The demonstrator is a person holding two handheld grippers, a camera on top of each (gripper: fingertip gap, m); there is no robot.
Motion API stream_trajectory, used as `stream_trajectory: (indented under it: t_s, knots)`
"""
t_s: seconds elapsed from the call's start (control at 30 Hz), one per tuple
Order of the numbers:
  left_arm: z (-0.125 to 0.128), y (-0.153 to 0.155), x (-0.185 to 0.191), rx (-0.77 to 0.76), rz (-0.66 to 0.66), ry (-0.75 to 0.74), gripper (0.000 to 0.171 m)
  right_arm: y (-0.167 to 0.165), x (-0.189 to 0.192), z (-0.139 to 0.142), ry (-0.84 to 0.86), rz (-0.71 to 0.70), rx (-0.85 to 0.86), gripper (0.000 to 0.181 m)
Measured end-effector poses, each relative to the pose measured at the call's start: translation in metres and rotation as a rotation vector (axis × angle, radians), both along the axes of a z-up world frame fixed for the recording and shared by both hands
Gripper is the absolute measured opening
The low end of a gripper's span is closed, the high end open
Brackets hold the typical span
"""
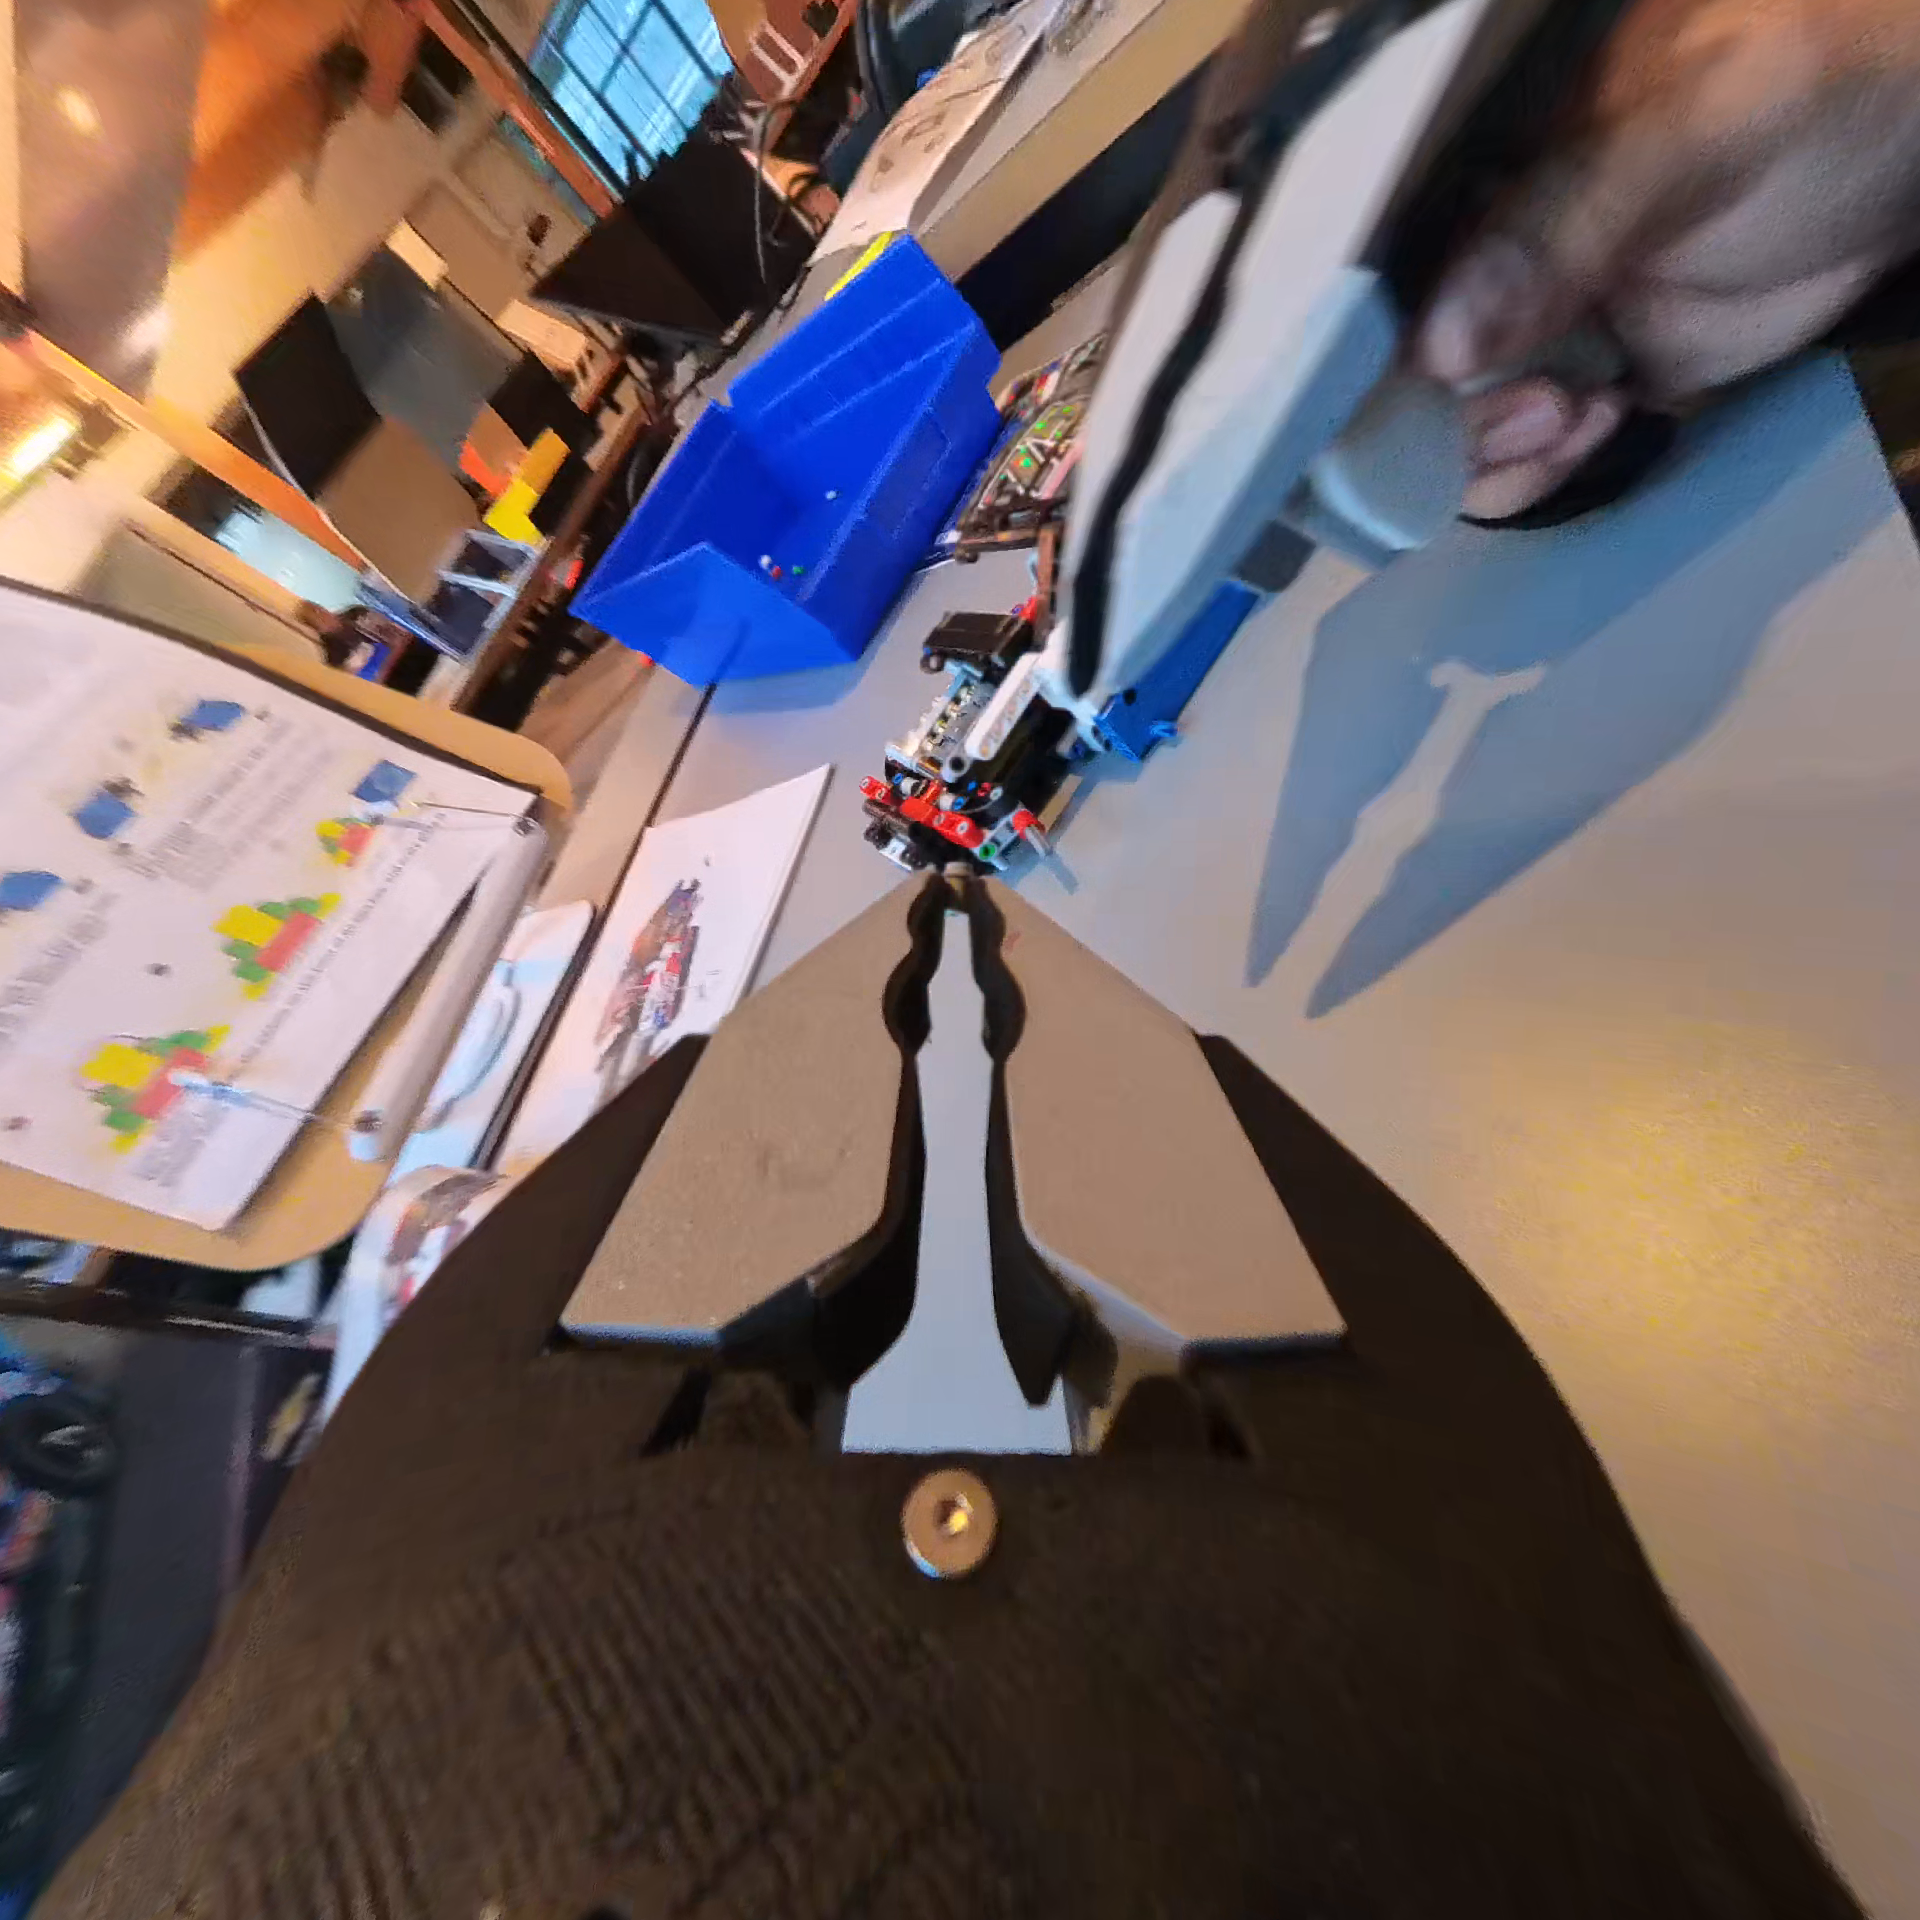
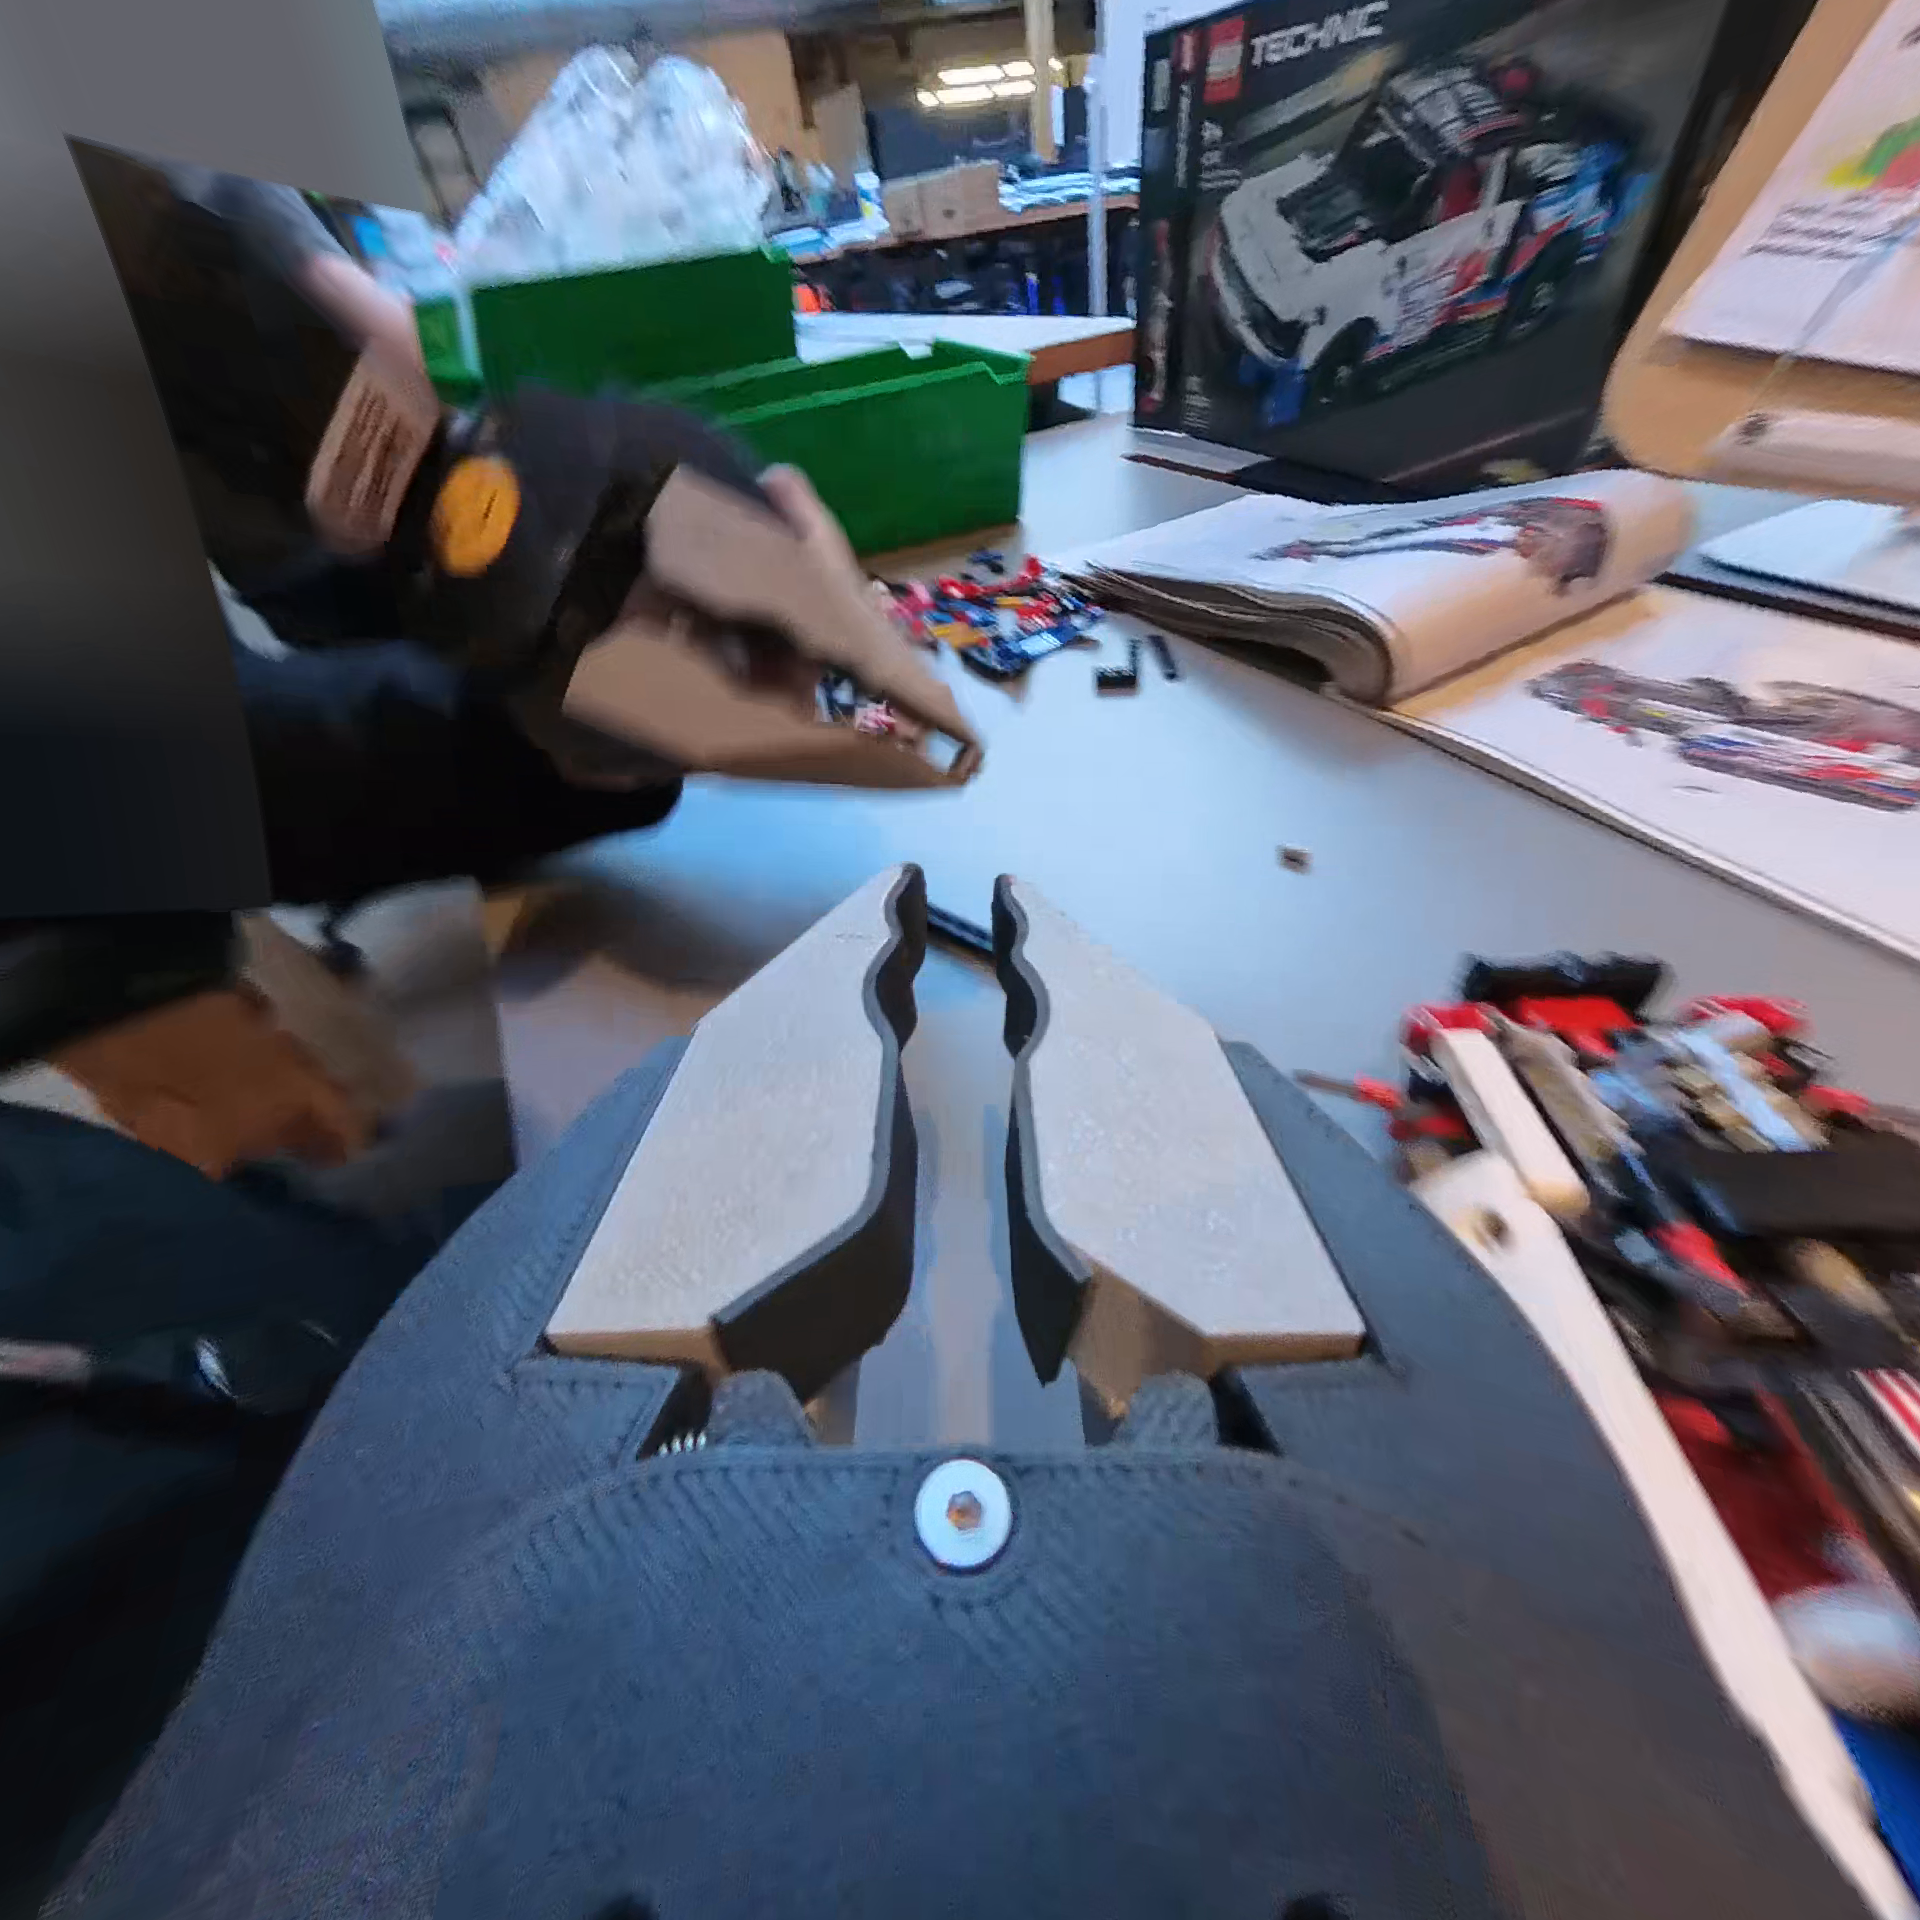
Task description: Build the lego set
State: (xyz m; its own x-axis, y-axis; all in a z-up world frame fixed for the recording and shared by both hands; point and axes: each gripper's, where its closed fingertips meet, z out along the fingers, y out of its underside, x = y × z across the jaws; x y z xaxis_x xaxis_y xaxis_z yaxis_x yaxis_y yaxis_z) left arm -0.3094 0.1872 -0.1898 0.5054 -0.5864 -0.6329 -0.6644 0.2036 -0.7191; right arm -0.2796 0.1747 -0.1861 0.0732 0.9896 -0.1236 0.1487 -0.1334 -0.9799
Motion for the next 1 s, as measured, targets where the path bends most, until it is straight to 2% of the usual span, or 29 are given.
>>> stream_trajectory:
  t_s: [0.1, 0.2, 0.33, 0.6, 1.0]
  knots:
    - [0.002, -0.014, -0.001, 0.086, 0.036, 0.039, 0.002, -0.006, -0.018, 0.007, 0.032, 0.042, -0.065, 0.01]
    - [0.005, -0.025, 0.0, 0.143, 0.037, 0.029, 0.002, -0.014, -0.034, -0.001, 0.01, 0.089, -0.105, 0.012]
    - [-0.004, -0.031, 0.001, 0.151, 0.02, 0.063, 0.002, -0.024, -0.044, -0.001, 0.029, 0.156, -0.205, 0.013]
    - [-0.004, -0.031, -0.003, 0.177, 0.021, 0.046, 0.002, -0.027, -0.048, -0.008, -0.015, 0.161, -0.21, 0.005]
    - [-0.004, -0.035, -0.002, 0.185, 0.002, 0.04, 0.001, -0.031, -0.045, -0.007, 0.0, 0.202, -0.247, 0.003]
